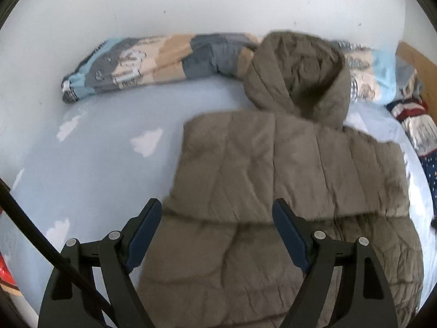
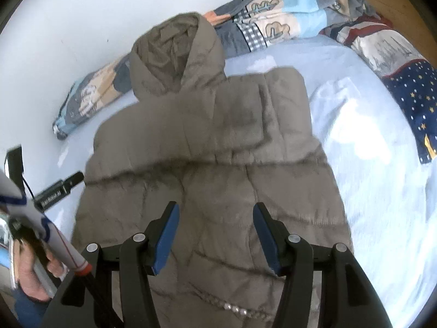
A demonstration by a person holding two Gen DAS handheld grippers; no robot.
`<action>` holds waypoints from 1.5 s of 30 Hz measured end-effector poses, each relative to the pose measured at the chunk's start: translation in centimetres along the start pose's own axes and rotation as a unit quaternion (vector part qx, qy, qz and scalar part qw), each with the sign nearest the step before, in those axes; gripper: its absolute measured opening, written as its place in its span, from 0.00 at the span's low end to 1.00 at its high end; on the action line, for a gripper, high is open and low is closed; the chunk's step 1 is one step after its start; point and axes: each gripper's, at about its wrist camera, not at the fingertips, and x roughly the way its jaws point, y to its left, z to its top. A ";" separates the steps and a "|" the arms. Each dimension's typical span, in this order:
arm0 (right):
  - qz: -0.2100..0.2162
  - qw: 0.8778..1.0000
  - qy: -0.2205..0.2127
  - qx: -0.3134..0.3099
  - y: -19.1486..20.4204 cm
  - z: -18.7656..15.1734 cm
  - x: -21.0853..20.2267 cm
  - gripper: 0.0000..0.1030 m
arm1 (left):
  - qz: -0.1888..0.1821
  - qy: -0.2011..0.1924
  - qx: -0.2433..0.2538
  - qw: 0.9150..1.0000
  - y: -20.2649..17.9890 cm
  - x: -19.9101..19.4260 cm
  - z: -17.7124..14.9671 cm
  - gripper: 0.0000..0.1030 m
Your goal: Fold large clothes
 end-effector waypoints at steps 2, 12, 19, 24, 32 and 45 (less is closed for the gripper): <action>-0.011 1.000 -0.012 -0.002 0.6 3.0 -0.3 0.59 | -0.004 -0.008 -0.003 1.000 0.7 0.0 0.4 0.80; -0.027 0.998 -0.058 -0.010 6.2 21.9 3.8 0.67 | -0.024 0.007 -0.022 0.999 2.4 1.8 1.4 0.80; -0.054 0.997 -0.056 -0.022 8.6 30.0 10.7 0.67 | -0.041 0.014 -0.006 0.999 2.4 3.1 1.0 0.80; -0.084 0.994 -0.056 -0.038 8.5 32.8 15.2 0.67 | -0.070 0.025 -0.039 0.997 3.7 3.8 1.4 0.80; -0.130 0.988 -0.045 -0.064 9.1 35.0 20.6 0.08 | -0.069 0.018 -0.035 0.997 4.0 4.4 1.9 0.80; -0.090 0.982 -0.132 -0.100 9.4 27.7 9.7 0.06 | -0.076 0.000 -0.026 0.997 3.4 2.6 2.1 0.80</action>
